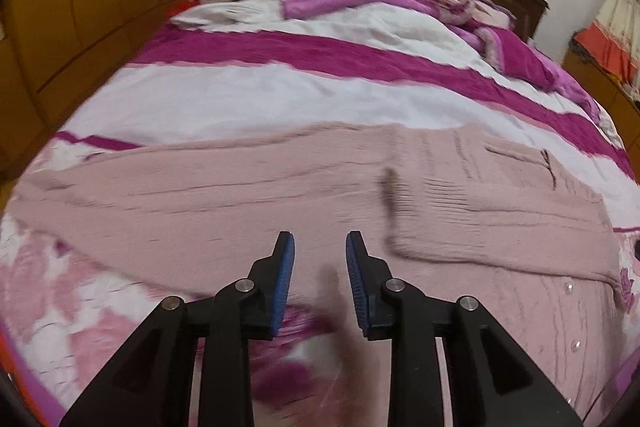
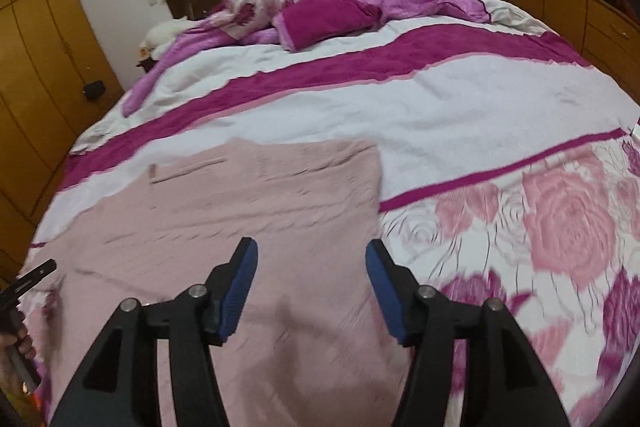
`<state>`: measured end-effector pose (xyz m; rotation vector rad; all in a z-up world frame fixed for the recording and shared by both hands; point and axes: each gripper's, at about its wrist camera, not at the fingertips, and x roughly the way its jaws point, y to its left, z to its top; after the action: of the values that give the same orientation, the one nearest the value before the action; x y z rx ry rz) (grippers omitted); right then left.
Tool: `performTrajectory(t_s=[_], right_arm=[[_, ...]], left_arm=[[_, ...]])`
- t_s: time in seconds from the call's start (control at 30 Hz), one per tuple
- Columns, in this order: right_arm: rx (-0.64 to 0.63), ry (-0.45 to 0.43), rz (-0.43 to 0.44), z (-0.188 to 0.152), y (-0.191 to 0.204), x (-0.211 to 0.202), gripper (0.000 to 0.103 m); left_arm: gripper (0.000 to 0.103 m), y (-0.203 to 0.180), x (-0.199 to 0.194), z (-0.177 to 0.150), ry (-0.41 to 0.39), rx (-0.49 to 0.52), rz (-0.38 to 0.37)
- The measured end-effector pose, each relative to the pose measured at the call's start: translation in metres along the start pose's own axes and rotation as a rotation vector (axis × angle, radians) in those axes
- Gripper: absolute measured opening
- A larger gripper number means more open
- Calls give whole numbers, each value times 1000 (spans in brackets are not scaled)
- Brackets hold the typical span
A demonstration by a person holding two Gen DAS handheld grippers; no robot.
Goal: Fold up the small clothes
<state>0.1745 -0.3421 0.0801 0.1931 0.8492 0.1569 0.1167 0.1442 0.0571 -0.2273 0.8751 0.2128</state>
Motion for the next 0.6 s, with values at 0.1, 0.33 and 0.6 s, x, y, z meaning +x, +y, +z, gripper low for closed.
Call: performTrajectory(t_s=[0.1,0.33,0.6], right_arm=[[1,2,24,-14,11,-21,62],[-5,6,56,-53,35,-48,66],[5,-5,30,-89,52,-45,67]], left_arm=[[8,32,-11,-4,-9,-57,15],[9,113,-16,-21,15,-287,25],[20,171,-2,-40,22,-508,26]])
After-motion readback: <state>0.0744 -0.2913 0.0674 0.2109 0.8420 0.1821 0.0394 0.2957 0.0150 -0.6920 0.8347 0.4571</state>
